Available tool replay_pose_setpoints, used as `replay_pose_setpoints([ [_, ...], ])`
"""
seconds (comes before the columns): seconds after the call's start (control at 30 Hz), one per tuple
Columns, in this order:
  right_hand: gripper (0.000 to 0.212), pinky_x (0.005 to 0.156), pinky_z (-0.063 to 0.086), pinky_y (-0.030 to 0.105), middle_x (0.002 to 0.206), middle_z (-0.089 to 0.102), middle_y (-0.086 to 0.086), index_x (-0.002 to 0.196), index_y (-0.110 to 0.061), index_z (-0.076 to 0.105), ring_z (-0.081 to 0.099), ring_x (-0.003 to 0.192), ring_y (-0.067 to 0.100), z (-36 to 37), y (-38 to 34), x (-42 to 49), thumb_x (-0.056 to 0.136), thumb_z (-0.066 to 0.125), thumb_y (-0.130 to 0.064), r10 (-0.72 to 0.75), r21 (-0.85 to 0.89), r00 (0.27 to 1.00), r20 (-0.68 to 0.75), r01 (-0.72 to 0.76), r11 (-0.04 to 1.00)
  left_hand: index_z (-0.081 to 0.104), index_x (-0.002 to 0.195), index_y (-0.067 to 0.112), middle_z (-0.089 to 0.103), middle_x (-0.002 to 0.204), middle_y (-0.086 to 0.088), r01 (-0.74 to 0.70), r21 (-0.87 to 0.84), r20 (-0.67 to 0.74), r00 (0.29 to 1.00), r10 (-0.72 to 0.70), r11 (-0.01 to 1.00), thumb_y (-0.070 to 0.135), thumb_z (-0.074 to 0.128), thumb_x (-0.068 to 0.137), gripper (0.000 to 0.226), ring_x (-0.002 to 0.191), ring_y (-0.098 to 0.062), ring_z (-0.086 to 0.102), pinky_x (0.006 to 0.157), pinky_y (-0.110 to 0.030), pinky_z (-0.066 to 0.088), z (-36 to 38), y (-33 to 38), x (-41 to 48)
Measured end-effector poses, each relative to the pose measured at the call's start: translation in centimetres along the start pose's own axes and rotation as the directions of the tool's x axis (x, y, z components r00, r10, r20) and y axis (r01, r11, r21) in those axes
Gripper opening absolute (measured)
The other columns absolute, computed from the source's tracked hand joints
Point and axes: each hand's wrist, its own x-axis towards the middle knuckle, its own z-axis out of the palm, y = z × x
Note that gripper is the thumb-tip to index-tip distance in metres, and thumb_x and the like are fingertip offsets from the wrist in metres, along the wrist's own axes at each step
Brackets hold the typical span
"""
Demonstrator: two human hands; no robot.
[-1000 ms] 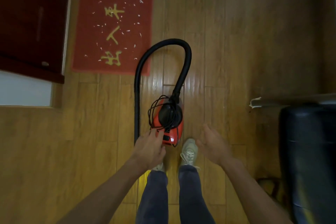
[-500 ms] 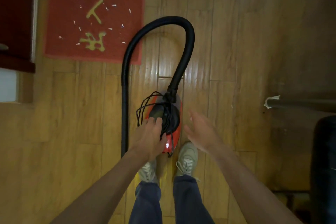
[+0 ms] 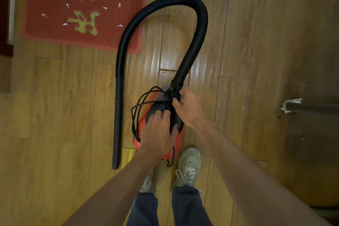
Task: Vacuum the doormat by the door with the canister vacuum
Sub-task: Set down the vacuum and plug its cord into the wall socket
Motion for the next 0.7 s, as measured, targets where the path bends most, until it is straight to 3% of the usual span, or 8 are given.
replay_pose_setpoints([
  [0.1,0.018,0.050,0.035,0.024,0.076,0.060,0.001,0.091,-0.011,0.062,0.057,0.065,0.016,1.3,0.4,2.0,0.094,0.059,-0.028,0.060,-0.013,0.998,-0.029,-0.060,0.998,0.058,0.115,0.014,0.059,0.107,-0.007,0.029,-0.023,-0.058,0.998,-0.031,0.999,0.037,0.061,0.090,0.035,0.100,-0.026,0.059,0.072,-0.039,0.055,0.8,0.2,0.7],
  [0.33,0.027,0.046,0.034,0.024,0.070,0.062,0.004,0.082,-0.009,0.065,0.060,0.059,0.021,3.0,0.6,3.2,0.090,0.064,-0.036,0.197,0.033,0.978,-0.065,-0.195,0.980,0.063,0.105,0.012,0.059,0.097,-0.007,0.064,-0.067,-0.152,0.986,-0.074,0.996,0.027,0.071,0.083,0.028,0.092,-0.026,0.059,0.058,-0.040,0.054,2.0,0.3,1.1],
  [0.5,0.031,0.043,0.031,0.024,0.061,0.056,-0.002,0.064,-0.018,0.056,0.052,0.052,0.011,3.3,0.3,2.9,0.092,0.064,-0.029,0.260,0.147,0.964,-0.061,-0.249,0.957,0.064,0.098,0.010,0.057,0.093,-0.006,0.079,-0.106,-0.168,0.981,-0.096,0.991,0.025,0.068,0.085,0.020,0.088,-0.025,0.057,0.060,-0.042,0.053,2.5,0.5,1.3],
  [0.7,0.021,0.064,0.052,0.032,0.083,0.070,0.008,0.085,-0.005,0.068,0.063,0.070,0.020,3.4,-0.6,2.2,0.093,0.065,-0.025,0.274,0.302,0.952,-0.140,-0.222,0.927,0.065,0.091,0.010,0.056,0.091,-0.005,0.122,-0.191,-0.173,0.973,-0.155,0.974,0.026,0.068,0.086,0.016,0.087,-0.025,0.056,0.063,-0.046,0.054,2.8,0.5,1.4],
])
